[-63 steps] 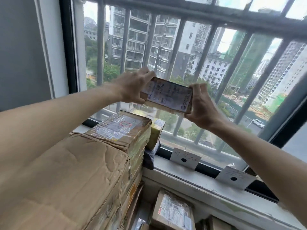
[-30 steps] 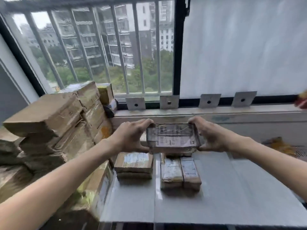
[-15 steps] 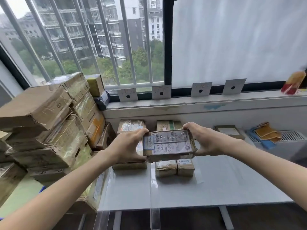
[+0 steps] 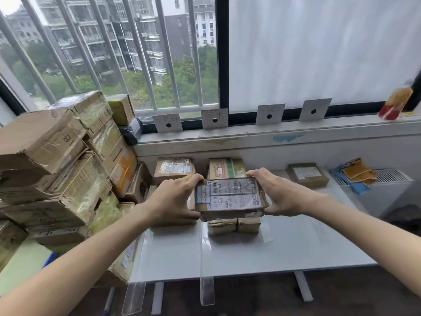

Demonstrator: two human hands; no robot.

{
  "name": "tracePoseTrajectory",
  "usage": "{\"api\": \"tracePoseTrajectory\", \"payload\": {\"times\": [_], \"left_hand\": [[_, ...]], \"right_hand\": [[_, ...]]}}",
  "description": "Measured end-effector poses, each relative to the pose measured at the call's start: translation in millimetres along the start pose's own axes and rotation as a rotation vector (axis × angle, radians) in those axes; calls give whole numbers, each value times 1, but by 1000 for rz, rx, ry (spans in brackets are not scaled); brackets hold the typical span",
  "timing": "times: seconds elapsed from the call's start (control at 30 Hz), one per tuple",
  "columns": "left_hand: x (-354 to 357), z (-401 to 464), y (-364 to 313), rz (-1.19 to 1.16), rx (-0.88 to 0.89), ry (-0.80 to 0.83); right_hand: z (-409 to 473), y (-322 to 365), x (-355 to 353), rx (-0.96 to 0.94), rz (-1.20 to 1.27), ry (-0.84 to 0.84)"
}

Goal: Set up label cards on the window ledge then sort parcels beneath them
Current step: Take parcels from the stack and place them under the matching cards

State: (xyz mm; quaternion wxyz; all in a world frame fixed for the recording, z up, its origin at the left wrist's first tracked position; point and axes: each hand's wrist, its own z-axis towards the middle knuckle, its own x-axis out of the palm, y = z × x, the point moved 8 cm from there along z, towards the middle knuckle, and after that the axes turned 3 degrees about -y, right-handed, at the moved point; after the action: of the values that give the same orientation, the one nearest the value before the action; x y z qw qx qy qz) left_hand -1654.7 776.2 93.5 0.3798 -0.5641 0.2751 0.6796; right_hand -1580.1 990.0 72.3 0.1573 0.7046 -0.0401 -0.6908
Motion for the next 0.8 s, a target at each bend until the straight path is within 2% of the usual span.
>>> {"api": "tracePoseTrajectory", "payload": {"times": [0.17, 0.3, 0.43, 0.5, 0.7, 0.8], "left_hand": [[-13, 11, -4, 2, 59, -72], [-9, 9, -5, -19, 48, -67], [-2, 7, 3, -362, -91, -19], [-1, 6, 8, -446, -147, -29], [16, 5, 11, -371, -177, 63], [25, 20, 11, -405, -201, 84]], "right_hand": [[-1, -7, -9, 113, -8, 3], [-3, -4, -7, 146, 26, -38], [-4, 0, -3, 158, 49, -99], [-5, 3, -2, 134, 67, -136], [-9, 9, -1, 111, 102, -195], [-16, 8, -10, 116, 87, -251]]}}
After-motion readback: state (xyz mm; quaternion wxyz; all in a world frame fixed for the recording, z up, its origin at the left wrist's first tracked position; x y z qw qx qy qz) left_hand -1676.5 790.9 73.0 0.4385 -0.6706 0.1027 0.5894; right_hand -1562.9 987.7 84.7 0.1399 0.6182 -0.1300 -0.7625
